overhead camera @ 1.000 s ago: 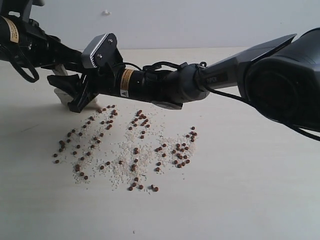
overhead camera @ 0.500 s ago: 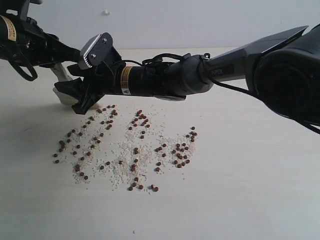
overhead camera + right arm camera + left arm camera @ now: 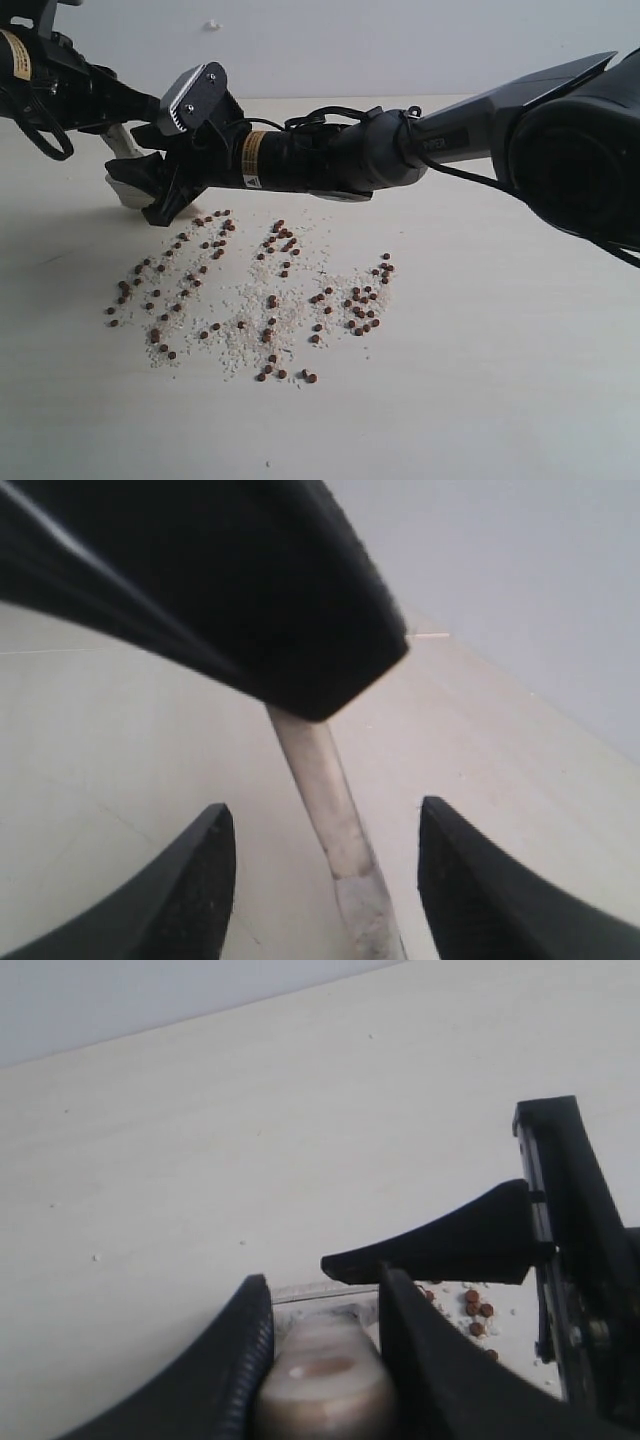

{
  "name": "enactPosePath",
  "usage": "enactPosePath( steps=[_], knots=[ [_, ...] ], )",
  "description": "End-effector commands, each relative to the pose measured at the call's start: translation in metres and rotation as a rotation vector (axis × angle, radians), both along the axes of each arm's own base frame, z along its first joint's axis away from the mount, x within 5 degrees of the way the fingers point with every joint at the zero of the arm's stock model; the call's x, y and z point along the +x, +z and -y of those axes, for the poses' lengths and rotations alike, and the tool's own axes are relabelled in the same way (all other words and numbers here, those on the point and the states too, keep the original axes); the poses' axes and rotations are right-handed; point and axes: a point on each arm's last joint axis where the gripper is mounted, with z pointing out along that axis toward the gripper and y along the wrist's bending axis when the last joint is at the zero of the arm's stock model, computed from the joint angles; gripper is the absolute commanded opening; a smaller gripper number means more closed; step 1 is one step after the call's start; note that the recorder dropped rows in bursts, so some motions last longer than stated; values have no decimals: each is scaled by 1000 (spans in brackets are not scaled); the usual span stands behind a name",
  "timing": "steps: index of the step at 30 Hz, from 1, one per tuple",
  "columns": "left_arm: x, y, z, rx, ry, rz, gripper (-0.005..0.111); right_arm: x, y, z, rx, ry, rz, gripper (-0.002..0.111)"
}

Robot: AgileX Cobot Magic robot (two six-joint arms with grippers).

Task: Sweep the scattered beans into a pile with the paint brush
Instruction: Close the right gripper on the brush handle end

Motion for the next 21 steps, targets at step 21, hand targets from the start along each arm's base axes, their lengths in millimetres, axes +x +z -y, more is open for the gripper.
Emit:
enactPosePath(
  steps=[21],
  knots=[
    [1, 1, 1, 1, -4, 3, 0, -5, 22, -3, 150, 57, 34, 28]
  ],
)
